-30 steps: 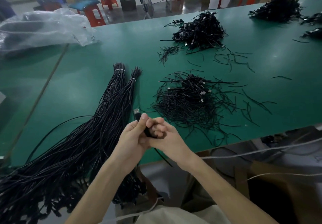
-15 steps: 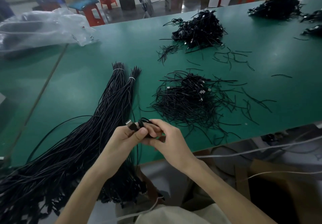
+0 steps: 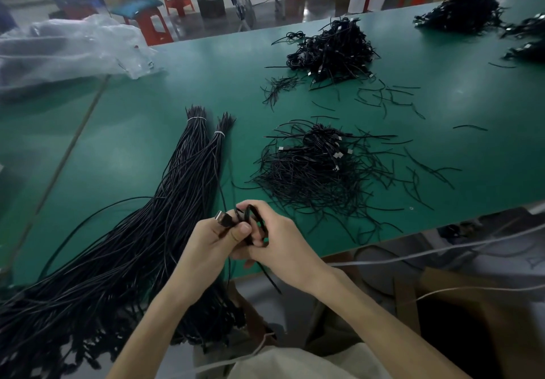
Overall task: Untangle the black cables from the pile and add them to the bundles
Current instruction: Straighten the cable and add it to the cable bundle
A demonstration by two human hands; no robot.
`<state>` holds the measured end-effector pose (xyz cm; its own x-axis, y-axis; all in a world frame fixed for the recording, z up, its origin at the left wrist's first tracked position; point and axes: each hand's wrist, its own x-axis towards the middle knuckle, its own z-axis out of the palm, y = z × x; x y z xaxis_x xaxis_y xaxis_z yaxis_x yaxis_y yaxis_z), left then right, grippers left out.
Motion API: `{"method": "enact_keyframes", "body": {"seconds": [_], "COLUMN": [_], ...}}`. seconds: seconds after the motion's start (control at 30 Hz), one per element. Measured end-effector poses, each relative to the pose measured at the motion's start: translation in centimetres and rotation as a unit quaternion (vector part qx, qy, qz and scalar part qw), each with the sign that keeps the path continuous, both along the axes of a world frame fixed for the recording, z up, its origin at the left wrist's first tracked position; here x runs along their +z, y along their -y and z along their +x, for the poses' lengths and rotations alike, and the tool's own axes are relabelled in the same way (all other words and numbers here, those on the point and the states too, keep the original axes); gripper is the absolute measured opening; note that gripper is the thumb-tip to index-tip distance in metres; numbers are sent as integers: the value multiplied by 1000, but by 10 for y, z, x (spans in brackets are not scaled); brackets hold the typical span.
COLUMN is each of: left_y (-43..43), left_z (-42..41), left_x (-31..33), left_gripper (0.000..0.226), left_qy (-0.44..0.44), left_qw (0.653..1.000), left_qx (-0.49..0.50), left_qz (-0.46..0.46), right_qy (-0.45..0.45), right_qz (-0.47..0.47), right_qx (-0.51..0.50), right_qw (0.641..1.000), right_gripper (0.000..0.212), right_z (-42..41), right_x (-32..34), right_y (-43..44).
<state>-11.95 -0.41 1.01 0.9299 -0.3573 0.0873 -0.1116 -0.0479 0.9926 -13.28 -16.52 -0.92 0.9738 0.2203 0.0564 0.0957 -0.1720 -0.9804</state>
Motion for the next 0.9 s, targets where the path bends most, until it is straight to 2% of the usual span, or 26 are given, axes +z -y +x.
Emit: {"method": "enact_keyframes", "body": {"seconds": [0.17, 0.3, 0.43, 0.53, 0.6, 0.7, 0.8, 0.9], "left_y": [-4, -6, 1, 1, 0, -3, -7, -10], "left_z": [4, 5, -4, -5, -5, -5, -1, 0], "left_x": [1, 7, 8, 5, 7, 8, 6, 5], "left_gripper": [24, 22, 19, 31, 31, 13, 16, 17], "left_qy": [15, 27, 99, 138, 108, 67, 35, 54], "left_qw": [997, 993, 978, 955, 963, 977, 984, 982], "left_qx": [-33, -12, 33, 75, 67, 79, 85, 70], "left_qz": [68, 112, 179, 252, 236, 186, 151, 164], "right_qy": [8, 50, 100, 116, 102, 64, 36, 6], "right_qz": [-23, -70, -135, -170, -177, -176, -176, -163], "right_qx": [-29, -66, -79, -76, -52, -4, 22, 28], "right_qw": [999, 994, 983, 976, 977, 982, 983, 986], "right_gripper": [30, 30, 33, 34, 34, 35, 34, 30], "right_z": [-1, -1, -1, -1, -1, 0, 1, 1], "right_x": [-3, -8, -9, -9, -8, -7, -4, 0], "right_y": [-4, -8, -10, -8, -6, -2, 3, 7]}}
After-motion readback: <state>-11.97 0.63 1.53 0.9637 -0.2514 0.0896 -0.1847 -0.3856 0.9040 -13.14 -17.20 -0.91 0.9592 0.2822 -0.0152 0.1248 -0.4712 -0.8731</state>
